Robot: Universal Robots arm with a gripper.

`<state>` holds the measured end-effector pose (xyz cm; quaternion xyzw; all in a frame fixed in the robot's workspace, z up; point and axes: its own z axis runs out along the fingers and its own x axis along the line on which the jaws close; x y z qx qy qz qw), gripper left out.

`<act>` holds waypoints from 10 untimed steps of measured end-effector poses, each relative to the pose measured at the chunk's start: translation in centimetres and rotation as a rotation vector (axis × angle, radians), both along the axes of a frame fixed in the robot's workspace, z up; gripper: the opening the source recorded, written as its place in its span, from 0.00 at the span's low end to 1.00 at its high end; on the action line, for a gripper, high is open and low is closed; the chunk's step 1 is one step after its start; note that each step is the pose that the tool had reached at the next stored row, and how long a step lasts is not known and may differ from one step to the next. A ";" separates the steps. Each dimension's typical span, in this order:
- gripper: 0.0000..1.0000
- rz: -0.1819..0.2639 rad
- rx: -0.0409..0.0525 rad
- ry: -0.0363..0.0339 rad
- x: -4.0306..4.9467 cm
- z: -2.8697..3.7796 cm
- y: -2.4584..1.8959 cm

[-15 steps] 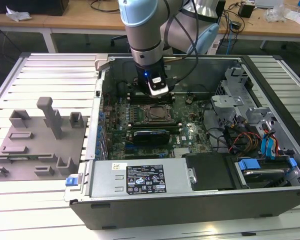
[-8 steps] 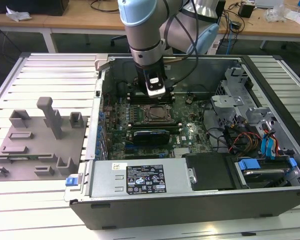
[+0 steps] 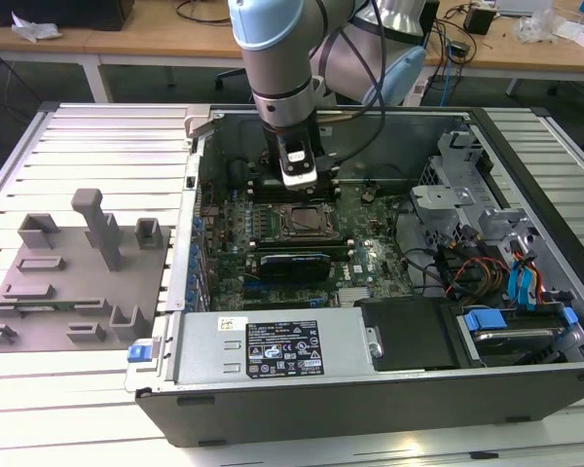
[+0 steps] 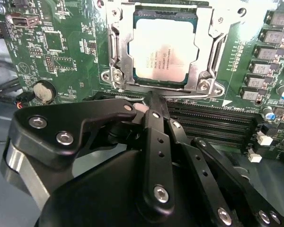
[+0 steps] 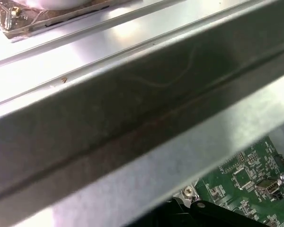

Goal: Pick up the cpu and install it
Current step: 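Install the first cpu locking lever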

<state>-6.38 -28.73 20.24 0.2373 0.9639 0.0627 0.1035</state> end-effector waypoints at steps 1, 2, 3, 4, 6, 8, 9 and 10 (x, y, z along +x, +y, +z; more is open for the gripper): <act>0.11 -0.003 0.0000 0.0000 0.00 -0.01 0.08; 0.11 -0.007 0.0000 -0.0001 0.00 -0.02 0.19; 0.11 -0.010 -0.0001 0.0000 0.00 -0.03 0.26; 0.11 -0.010 0.0001 -0.0001 0.00 -0.04 0.29; 0.11 -0.010 0.0001 -0.0001 0.01 -0.09 0.32; 0.11 -0.010 -0.0015 0.0001 0.03 -0.16 0.33; 0.11 -0.010 -0.0025 0.0001 0.05 -0.19 0.33; 0.11 -0.010 -0.0037 0.0000 0.09 -0.21 0.33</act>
